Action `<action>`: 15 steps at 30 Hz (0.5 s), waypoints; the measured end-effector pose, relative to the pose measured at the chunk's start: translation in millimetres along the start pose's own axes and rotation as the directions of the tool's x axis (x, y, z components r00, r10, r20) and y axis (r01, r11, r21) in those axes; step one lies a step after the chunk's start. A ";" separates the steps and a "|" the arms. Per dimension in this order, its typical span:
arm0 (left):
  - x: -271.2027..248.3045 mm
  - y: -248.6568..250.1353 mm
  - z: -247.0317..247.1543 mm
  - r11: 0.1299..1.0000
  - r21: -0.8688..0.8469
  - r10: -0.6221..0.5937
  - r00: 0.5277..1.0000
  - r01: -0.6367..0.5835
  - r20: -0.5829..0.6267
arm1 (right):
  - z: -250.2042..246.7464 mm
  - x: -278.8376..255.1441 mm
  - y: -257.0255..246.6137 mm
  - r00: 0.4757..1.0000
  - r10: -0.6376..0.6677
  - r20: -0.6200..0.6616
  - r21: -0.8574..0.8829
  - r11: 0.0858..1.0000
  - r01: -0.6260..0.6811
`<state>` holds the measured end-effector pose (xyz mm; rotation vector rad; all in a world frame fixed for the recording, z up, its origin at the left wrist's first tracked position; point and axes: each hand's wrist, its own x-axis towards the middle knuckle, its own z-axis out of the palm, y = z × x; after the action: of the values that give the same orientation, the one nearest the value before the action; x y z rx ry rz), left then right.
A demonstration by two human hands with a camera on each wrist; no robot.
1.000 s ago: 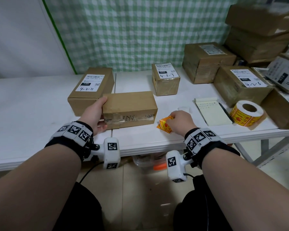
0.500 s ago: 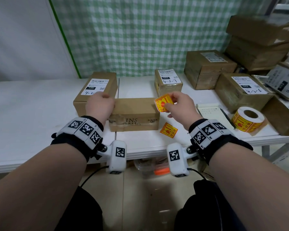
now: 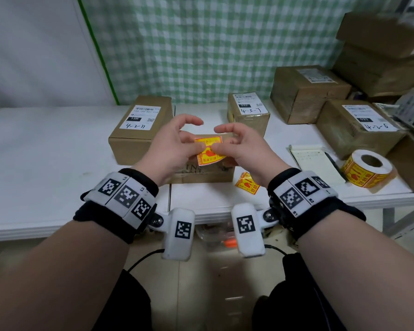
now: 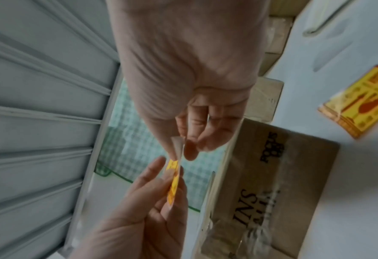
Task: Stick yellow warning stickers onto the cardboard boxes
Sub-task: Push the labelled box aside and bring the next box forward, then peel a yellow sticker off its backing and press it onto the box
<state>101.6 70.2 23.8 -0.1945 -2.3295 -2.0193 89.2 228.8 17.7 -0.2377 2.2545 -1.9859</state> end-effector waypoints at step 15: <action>0.2 -37.1 -7.2 0.993 -0.072 0.085 0.994 -0.091 -0.073 | 21.3 10.5 32.6 0.993 0.074 0.095 0.173 0.981 -0.090</action>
<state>96.3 58.0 -11.6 -0.2226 -2.1666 -2.0393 82.0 210.0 -17.2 -0.2061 1.9878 -2.0735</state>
